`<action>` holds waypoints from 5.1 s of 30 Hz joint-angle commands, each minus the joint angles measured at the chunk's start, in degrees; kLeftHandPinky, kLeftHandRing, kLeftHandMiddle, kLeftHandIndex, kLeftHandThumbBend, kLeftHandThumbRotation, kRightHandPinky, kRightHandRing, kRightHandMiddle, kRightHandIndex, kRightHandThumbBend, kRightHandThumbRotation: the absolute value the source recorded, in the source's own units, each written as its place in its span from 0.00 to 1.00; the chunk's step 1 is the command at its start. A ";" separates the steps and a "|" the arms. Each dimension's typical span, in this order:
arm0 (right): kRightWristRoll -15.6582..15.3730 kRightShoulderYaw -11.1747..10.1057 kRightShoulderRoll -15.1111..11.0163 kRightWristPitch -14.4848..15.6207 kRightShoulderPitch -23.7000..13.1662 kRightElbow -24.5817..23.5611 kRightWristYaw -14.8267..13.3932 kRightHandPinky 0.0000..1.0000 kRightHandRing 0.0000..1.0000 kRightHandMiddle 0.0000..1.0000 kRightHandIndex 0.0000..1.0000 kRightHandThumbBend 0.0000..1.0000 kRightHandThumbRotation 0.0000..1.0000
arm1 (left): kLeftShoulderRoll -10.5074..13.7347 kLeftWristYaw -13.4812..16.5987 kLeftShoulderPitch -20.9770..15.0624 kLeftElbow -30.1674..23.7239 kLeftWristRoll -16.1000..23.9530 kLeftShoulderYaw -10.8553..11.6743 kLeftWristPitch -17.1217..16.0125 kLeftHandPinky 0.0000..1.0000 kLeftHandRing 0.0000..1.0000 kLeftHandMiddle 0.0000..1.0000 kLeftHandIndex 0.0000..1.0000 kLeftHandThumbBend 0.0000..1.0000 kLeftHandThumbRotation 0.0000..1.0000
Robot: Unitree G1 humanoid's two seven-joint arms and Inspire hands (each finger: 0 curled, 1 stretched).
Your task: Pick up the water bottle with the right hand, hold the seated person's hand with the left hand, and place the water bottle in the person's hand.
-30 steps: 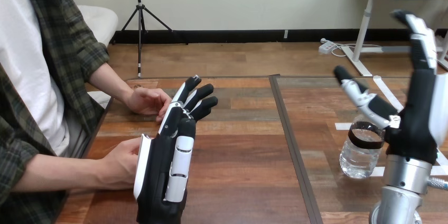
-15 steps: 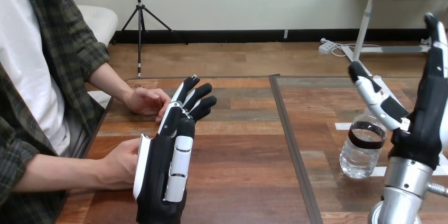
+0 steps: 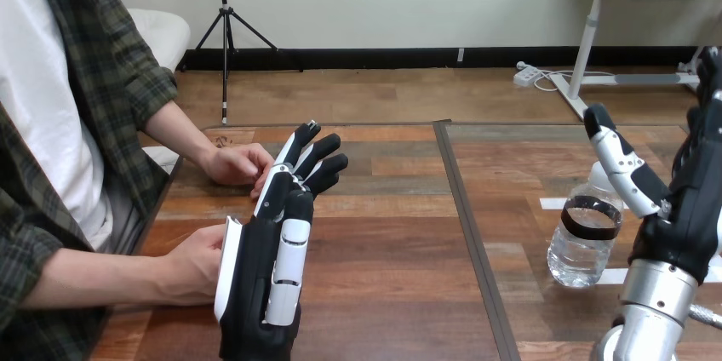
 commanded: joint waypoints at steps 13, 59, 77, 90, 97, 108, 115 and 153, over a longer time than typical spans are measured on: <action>3.11 -1.78 0.71 -1.04 -5.50 4.52 3.93 0.99 0.97 0.94 0.92 0.65 0.14 | -2.06 -0.16 -2.92 -0.12 -0.04 0.12 -0.88 0.83 0.82 0.86 0.91 0.51 1.00; -10.01 -0.18 -5.00 9.23 -5.61 8.00 6.60 0.82 0.87 0.89 0.88 0.74 0.10 | -2.47 0.08 -2.31 -0.27 -0.03 -0.10 -0.94 0.83 0.81 0.86 0.91 0.53 1.00; -11.35 0.79 -5.61 13.40 -5.58 6.31 6.86 0.76 0.85 0.87 0.86 0.76 0.05 | -2.68 0.27 -2.06 -0.35 -0.09 -0.13 -0.84 0.83 0.80 0.85 0.91 0.54 1.00; -12.61 1.69 -6.20 15.96 -5.18 4.73 6.89 0.79 0.88 0.88 0.87 0.76 0.03 | -2.80 0.71 -1.94 -0.62 0.05 -0.03 -0.81 0.82 0.80 0.85 0.91 0.56 1.00; -13.42 1.82 -6.29 17.44 -4.94 3.92 6.93 0.81 0.89 0.89 0.87 0.75 0.02 | -2.67 0.47 -1.99 -0.49 -0.29 -0.14 -0.97 0.81 0.80 0.85 0.91 0.56 1.00; -14.35 1.92 -6.59 18.25 -4.56 3.41 6.78 0.84 0.91 0.91 0.87 0.75 0.02 | -2.68 0.57 -1.99 -0.29 -0.04 -0.10 -1.09 0.80 0.79 0.85 0.91 0.55 1.00; -14.71 1.93 -6.77 18.56 -4.54 3.48 6.78 0.84 0.91 0.91 0.87 0.75 0.02 | -2.71 0.57 -1.99 -0.45 -0.04 -0.16 -0.88 0.80 0.79 0.84 0.91 0.57 1.00; -13.18 2.31 -6.67 20.22 -5.23 6.20 9.07 0.81 0.88 0.89 0.88 0.74 0.00 | -2.65 0.95 -1.85 -0.78 -0.01 -0.11 -0.75 0.80 0.79 0.84 0.91 0.60 1.00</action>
